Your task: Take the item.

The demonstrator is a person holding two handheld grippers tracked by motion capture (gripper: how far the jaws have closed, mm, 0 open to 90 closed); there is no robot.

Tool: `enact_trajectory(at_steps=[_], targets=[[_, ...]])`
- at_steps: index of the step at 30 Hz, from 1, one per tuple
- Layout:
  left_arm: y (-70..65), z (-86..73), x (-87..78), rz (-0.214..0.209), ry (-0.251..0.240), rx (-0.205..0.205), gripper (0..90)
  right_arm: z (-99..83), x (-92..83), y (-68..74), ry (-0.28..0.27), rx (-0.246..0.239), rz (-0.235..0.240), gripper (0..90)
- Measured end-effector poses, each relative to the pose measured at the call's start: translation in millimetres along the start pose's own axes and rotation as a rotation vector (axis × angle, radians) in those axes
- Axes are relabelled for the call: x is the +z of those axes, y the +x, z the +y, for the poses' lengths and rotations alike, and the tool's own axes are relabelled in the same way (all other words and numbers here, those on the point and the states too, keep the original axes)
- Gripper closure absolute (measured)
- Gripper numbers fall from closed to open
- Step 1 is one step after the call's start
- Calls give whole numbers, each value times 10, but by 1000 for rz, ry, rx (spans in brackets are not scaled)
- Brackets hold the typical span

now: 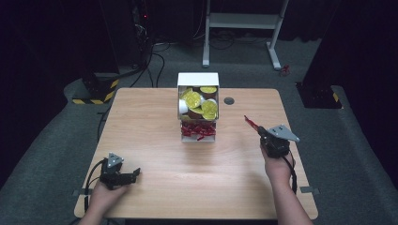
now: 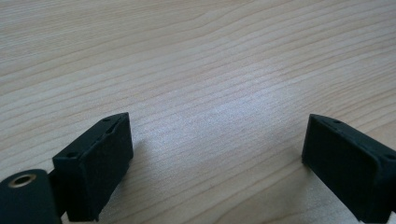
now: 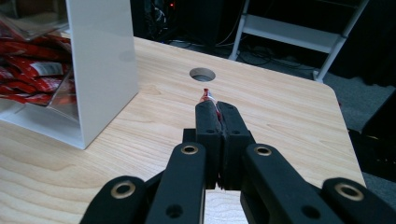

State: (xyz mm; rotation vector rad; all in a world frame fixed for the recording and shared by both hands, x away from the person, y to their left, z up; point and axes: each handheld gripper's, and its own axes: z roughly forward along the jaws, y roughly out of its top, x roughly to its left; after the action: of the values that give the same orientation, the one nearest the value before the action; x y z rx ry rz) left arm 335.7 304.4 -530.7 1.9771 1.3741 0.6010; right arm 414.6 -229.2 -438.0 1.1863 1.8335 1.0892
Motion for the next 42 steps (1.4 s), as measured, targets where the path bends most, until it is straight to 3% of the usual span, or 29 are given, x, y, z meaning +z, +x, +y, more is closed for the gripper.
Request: enact_trajectory(at_steps=[20, 29, 35, 42], targets=[[1, 1, -1, 0, 3, 2, 89, -85, 209, -26, 33, 35, -23, 890], [2, 1, 0, 0, 1, 3, 89, -172, 366, -26, 70, 14, -39, 890], [1, 1, -1, 0, 2, 2, 89, -234, 440, -36, 80, 51, -44, 890], [0, 0, 0, -1, 0, 0, 89, -282, 454, -17, 91, 29, -40, 888]])
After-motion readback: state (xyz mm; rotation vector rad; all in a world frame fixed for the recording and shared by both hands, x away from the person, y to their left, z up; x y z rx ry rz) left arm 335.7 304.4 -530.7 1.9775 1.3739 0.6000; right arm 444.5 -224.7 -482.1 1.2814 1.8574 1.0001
